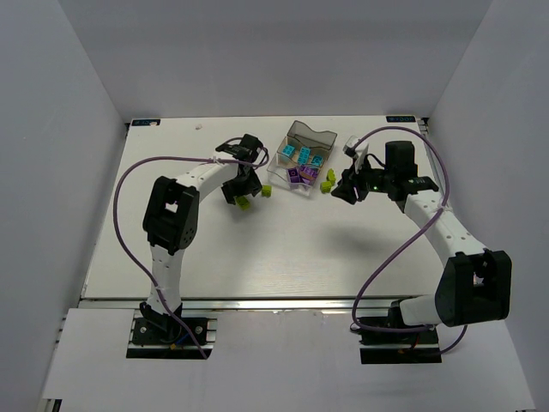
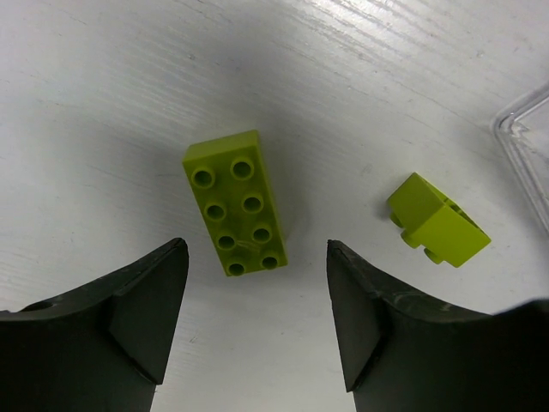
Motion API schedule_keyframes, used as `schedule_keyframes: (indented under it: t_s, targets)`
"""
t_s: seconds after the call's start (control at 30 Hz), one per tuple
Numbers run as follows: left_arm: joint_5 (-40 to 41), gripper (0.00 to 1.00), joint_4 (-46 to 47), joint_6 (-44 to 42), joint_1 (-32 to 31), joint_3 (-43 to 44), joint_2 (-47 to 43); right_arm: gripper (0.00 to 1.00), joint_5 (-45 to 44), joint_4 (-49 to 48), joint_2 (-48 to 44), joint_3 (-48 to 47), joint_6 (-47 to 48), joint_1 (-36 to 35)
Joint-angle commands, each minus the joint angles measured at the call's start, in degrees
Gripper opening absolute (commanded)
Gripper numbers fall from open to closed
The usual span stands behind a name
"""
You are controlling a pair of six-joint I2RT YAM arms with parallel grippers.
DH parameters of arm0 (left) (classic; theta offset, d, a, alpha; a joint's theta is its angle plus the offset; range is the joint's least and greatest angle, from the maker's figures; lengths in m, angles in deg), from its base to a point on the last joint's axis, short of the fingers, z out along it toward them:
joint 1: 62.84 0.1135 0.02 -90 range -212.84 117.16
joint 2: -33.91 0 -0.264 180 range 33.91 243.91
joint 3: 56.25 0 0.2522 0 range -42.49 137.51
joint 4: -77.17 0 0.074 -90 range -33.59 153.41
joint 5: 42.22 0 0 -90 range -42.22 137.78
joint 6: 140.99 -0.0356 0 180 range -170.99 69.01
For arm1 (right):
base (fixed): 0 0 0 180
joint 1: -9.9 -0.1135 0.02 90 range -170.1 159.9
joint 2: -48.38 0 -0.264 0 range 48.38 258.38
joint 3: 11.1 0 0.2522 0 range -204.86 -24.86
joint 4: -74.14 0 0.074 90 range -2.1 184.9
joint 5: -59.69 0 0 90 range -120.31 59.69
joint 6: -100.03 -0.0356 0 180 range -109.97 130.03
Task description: Sort the legos into containers by color
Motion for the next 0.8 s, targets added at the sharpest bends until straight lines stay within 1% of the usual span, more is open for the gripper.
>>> schedule_keyframes:
  t_s: [0.0,0.4,0.53,0.63,0.73,0.77]
  targets:
    - [1.3,0.74,0.0,-0.6,0.3,-1.0,-0.6,0.49,1.1,-2.3,-1.0,0.6,-0.7,0.2]
    - [0.8,0.66,1.3,-1.4,0.7,-0.6,1.8,0.49,0.7,-1.9,-1.4,0.7,-0.6,1.2]
    - [0.6,0.6,1.8,-1.5,0.8,-1.0,1.9,0.49,0.7,-1.7,-1.6,0.8,-0.6,1.8]
    - [1.0,0.52,2.4,-1.4,0.8,-1.7,1.1,0.49,0.8,-1.6,-1.5,0.9,-0.6,2.1]
    - [1.1,0.41,2.7,-1.5,0.8,-2.1,0.4,0.48,1.0,-1.5,-1.7,0.7,-0.7,2.4]
    - [1.2,0.33,2.7,-1.5,0.8,-2.2,0.3,0.49,1.0,-1.4,-1.8,0.7,-0.7,2.7]
